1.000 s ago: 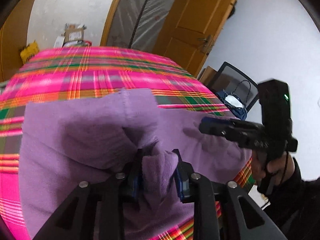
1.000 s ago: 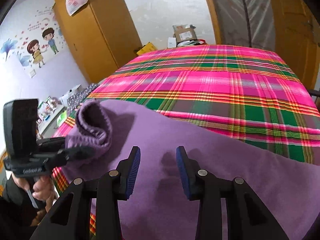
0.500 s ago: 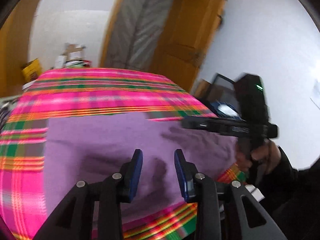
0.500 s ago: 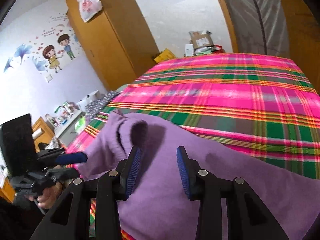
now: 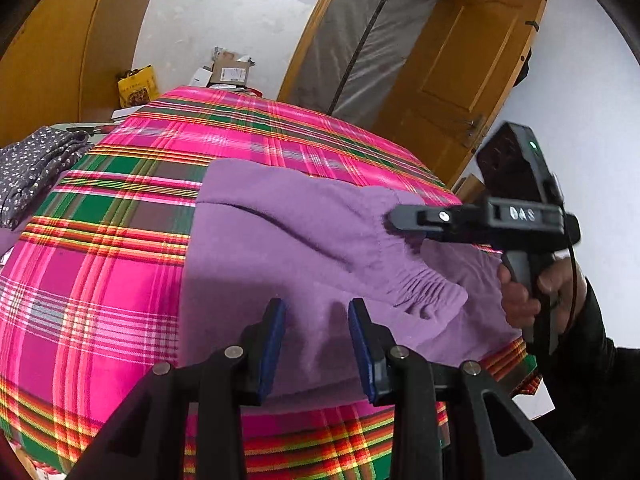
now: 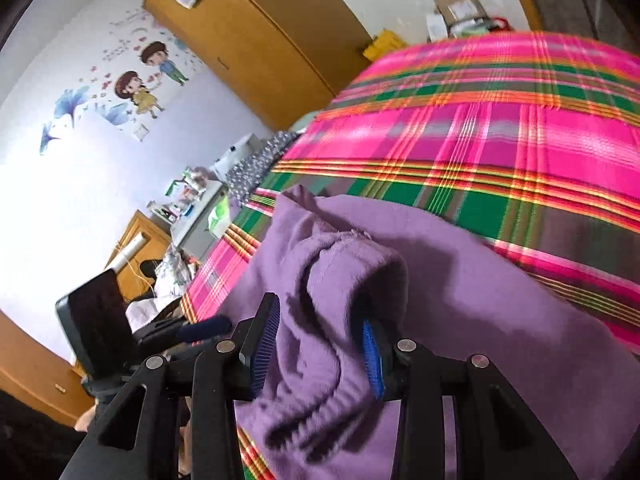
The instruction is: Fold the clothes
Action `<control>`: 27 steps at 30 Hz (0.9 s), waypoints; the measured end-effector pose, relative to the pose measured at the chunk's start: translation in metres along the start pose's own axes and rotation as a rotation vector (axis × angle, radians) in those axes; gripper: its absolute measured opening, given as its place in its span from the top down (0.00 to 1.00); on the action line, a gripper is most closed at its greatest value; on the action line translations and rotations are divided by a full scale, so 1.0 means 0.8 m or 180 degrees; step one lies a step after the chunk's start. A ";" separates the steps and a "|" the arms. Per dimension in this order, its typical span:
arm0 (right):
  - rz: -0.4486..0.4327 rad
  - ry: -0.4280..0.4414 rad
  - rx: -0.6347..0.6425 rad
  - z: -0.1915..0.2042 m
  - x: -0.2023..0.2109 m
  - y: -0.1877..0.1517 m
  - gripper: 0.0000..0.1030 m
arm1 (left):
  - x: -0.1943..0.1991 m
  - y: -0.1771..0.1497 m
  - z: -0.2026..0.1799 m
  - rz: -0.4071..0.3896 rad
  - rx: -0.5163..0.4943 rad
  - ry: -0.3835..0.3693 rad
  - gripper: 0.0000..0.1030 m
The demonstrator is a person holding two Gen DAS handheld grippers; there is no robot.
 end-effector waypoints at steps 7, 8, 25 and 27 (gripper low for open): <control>-0.0277 0.0155 -0.0515 -0.027 -0.002 0.011 0.95 | -0.012 -0.008 0.014 0.0061 0.0049 -0.0071 0.68; -0.0351 0.0135 -0.0653 -0.037 0.001 0.011 0.95 | -0.012 -0.009 0.016 0.0047 0.0054 -0.0100 0.68; -0.0406 -0.0169 -0.0322 -0.018 0.043 -0.025 0.81 | 0.032 -0.005 0.032 -0.0226 0.0130 0.0134 0.68; -0.0379 -0.0119 -0.0027 0.006 0.043 -0.027 0.81 | 0.031 -0.004 0.038 -0.0251 0.0168 0.0246 0.68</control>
Point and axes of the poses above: each gripper's, at about its wrist camera, not at the fingertips, and x roughly against the way its jaws point, z to its left, y to its top, the point moved 3 cm from there along -x, roughly the way its jaws point, and after that the axes turned 12 degrees about x, right-handed, at the moved point
